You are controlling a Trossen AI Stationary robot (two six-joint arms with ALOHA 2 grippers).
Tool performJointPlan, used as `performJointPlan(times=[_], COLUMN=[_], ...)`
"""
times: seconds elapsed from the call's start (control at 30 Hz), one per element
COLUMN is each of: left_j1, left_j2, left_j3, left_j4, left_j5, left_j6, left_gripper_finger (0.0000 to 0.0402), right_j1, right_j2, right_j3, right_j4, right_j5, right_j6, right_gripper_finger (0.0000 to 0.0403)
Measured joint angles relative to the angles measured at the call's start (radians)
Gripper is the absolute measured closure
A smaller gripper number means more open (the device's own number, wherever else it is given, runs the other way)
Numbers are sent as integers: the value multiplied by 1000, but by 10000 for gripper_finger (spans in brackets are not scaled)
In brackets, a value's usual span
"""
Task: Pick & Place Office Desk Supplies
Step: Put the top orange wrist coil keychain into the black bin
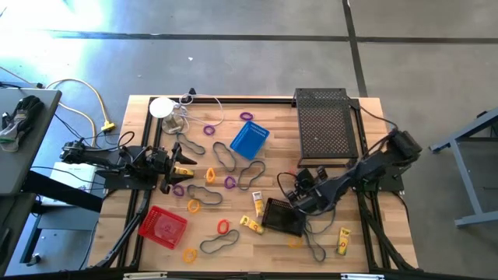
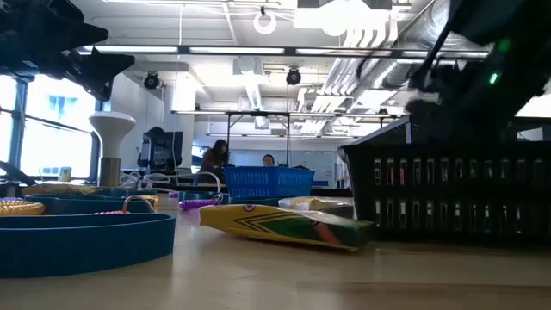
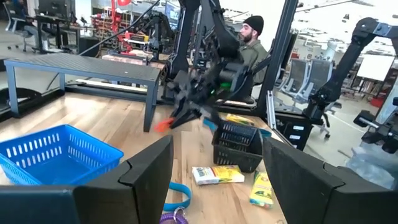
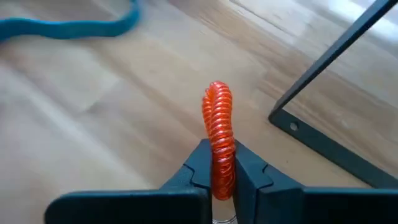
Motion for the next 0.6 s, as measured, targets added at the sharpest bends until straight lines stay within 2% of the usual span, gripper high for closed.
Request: performJointPlan(times=[0.17, 0.33, 0.47, 0.6], left_j1=[0, 0, 0, 0], left_j2=[0, 0, 0, 0], left_j3=[0, 0, 0, 0], left_j4=[0, 0, 0, 0], left_j5=[0, 0, 0, 0], left_j6=[-3, -3, -3, -3], left_gripper_finger=[163, 163, 163, 163], right_j1=[31, 73, 94, 99], right_j2=[-93, -157, -184, -188], right_j3=[2, 2, 3, 3], right_j4=[-7, 147, 349, 493], right_j5=[33, 0, -140, -332], right_j6=[-46, -312, -562, -692], right_gripper_finger=[383, 383, 383, 383])
